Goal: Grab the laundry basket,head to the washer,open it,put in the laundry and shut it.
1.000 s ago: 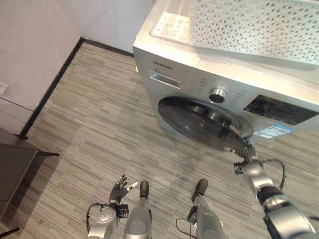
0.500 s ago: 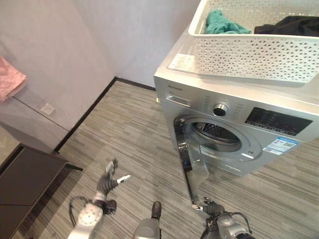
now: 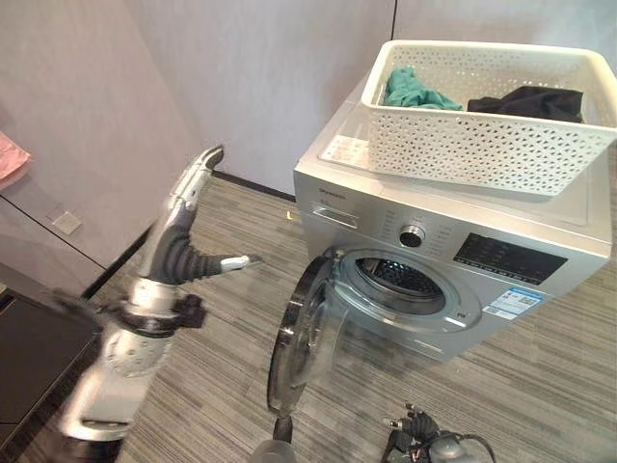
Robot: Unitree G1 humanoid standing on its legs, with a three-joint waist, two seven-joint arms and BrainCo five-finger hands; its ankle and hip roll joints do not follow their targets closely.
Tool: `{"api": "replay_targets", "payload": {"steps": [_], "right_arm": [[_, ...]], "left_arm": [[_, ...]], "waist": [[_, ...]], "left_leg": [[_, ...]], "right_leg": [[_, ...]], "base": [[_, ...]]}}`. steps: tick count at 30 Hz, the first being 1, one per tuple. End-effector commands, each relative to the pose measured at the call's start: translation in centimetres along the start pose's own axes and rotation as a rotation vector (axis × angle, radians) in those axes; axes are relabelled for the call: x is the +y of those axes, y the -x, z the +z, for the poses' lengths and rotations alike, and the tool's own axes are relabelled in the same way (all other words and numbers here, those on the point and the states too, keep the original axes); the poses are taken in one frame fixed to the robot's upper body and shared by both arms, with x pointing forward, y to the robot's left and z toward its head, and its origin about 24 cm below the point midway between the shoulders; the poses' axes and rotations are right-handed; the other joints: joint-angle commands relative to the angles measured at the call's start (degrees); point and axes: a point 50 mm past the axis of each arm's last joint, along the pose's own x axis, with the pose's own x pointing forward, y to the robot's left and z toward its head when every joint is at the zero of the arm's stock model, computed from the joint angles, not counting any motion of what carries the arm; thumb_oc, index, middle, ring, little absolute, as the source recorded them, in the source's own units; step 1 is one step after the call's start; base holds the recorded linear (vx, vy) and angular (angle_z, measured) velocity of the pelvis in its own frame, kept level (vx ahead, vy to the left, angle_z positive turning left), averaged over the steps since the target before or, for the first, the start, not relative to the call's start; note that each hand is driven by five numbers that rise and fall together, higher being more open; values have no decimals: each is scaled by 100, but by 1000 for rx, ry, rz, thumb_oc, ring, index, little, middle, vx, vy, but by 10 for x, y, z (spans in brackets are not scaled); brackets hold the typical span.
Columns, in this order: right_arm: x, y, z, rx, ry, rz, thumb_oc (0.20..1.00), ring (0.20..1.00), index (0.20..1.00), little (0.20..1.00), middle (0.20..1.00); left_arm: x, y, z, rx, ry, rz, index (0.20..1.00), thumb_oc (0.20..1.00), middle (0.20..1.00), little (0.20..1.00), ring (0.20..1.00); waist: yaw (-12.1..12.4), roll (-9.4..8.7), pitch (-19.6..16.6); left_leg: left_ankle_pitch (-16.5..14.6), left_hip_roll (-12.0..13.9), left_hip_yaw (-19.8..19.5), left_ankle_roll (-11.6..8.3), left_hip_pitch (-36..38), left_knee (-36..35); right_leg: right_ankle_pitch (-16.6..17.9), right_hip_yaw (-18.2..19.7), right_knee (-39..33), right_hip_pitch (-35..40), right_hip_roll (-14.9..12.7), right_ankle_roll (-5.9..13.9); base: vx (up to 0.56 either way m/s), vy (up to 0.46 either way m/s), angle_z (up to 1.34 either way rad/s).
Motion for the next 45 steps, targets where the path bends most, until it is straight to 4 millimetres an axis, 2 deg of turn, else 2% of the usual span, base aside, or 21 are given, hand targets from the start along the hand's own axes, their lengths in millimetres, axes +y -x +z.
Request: {"api": "replay_targets", "payload": {"steps": [1,4,8,10,13,16,20,22,23,24,25,26,28,29,30,31,32,38,41,42,45], "right_arm": [[3,-5,25,-43,-13,12,1000,1000,1000,1000,1000],[-4,-4,25,-45,-16,-4,1000,1000,1000,1000,1000],[-13,-4,33,-81,1,-19,1000,1000,1000,1000,1000],[-15,-4,34,-86,0,-24,1000,1000,1000,1000,1000],[-26,-3,35,-103,5,-53,1000,1000,1000,1000,1000],[-34,-2,48,-150,49,-68,1000,1000,1000,1000,1000],[-40,0,76,-256,84,-87,1000,1000,1000,1000,1000],[-39,3,88,-316,79,-85,1000,1000,1000,1000,1000],[-40,4,93,-339,73,-87,1000,1000,1000,1000,1000],[-40,4,93,-339,74,-88,1000,1000,1000,1000,1000],[-40,6,93,-358,57,-90,1000,1000,1000,1000,1000],[-40,6,93,-358,57,-90,1000,1000,1000,1000,1000],[-41,6,86,-354,34,-103,1000,1000,1000,1000,1000],[-41,6,86,-355,34,-103,1000,1000,1000,1000,1000],[-42,5,78,-336,27,-121,1000,1000,1000,1000,1000],[-42,5,78,-336,27,-121,1000,1000,1000,1000,1000],[-44,3,65,-280,18,-141,1000,1000,1000,1000,1000],[-50,2,41,-182,-11,-168,1000,1000,1000,1000,1000],[-51,3,26,-141,-49,-167,1000,1000,1000,1000,1000],[-51,5,13,-101,-74,-165,1000,1000,1000,1000,1000],[-53,6,-4,-28,-174,-173,1000,1000,1000,1000,1000]], "left_arm": [[-18,-4,-6,69,373,-209,1000,1000,1000,1000,1000],[-28,-7,-19,112,369,-273,1000,1000,1000,1000,1000],[-55,19,-79,371,166,-431,1000,1000,1000,1000,1000],[-60,23,-88,409,107,-477,1000,1000,1000,1000,1000],[-81,38,-124,521,-172,-747,1000,1000,1000,1000,1000],[-88,34,-147,536,-439,-910,1000,1000,1000,1000,1000],[-65,20,-181,646,-749,-843,1000,1000,1000,1000,1000],[-36,12,-194,742,-857,-696,1000,1000,1000,1000,1000],[-22,7,-196,781,-889,-624,1000,1000,1000,1000,1000],[-23,7,-196,780,-889,-624,1000,1000,1000,1000,1000],[12,-7,-195,825,-950,-453,1000,1000,1000,1000,1000],[12,-7,-194,825,-950,-452,1000,1000,1000,1000,1000],[50,-19,-186,828,-1023,-259,1000,1000,1000,1000,1000],[50,-19,-186,828,-1023,-259,1000,1000,1000,1000,1000],[71,-13,-184,869,-1017,-145,1000,1000,1000,1000,1000],[71,-13,-184,869,-1017,-145,1000,1000,1000,1000,1000],[85,1,-186,935,-969,-51,1000,1000,1000,1000,1000],[96,40,-194,1064,-852,52,1000,1000,1000,1000,1000],[69,67,-202,1098,-610,114,1000,1000,1000,1000,1000],[45,77,-203,1090,-390,193,1000,1000,1000,1000,1000],[4,81,-183,956,5,232,1000,1000,1000,1000,1000]], "waist": [[-136,-93,178],[-269,-128,163],[-418,-236,239],[-432,-247,248],[-624,-308,376],[-732,-366,541],[-841,-506,849],[-883,-620,995],[-895,-671,1045],[-895,-669,1047],[-924,-776,1125],[-925,-776,1124],[-949,-884,1172],[-950,-884,1170],[-964,-929,1165],[-964,-929,1165],[-966,-971,1144],[-970,-1027,1041],[-931,-970,938],[-885,-924,880],[-701,-751,799]], "left_leg": [[-527,-76,56,219,184,31],[-520,-78,109,214,182,31],[-493,-44,207,190,156,31],[-485,-41,216,186,133,31],[-468,-3,272,164,47,31],[-396,-19,296,162,-123,31],[-307,0,320,168,-406,31],[-269,26,334,159,-527,31],[-242,30,338,157,-591,31],[-242,30,339,157,-591,31],[-199,33,351,144,-717,31],[-198,33,350,144,-719,31],[-168,67,361,123,-861,31],[-168,67,361,123,-863,31],[-160,85,385,109,-899,31],[-160,85,385,109,-899,31],[-168,115,422,97,-874,31],[-251,216,558,65,-652,71],[-341,286,582,47,-470,175],[-401,344,564,42,-362,268],[-146,563,449,-50,-227,559]], "right_leg": [[-560,436,574,-179,-357,472],[-531,517,543,-237,-332,474],[-527,639,541,-339,-271,481],[-529,642,540,-353,-267,484],[-518,633,537,-426,-239,508],[-452,651,513,-583,-240,518],[-377,745,514,-904,-241,502],[-348,798,505,-1043,-211,484],[-324,822,493,-1104,-202,475],[-324,824,494,-1105,-202,474],[-264,839,433,-1208,-203,473],[-264,838,433,-1211,-204,473],[-203,870,365,-1334,-192,484],[-203,871,366,-1336,-193,484],[-179,899,338,-1395,-169,481],[-179,899,338,-1395,-169,481],[-176,932,322,-1406,-140,469],[-248,1074,336,-1316,-36,426],[-412,1147,416,-1173,56,350],[-556,1152,519,-1074,107,284],[-830,1100,652,-763,359,95]], "base": [[38,17,-8],[26,8,-27],[-13,11,-19],[-7,4,-9],[4,19,-12],[-47,15,-1],[-99,17,-5],[-88,-16,-6],[-51,-13,-11],[-59,-32,-11],[-36,-25,-6],[-43,-51,-13],[-15,-37,-8],[0,0,0],[-2,-15,-5],[24,-36,-9],[26,-21,-6],[61,-39,-18],[122,-81,-12],[166,-106,-6],[186,-160,-2]]}}
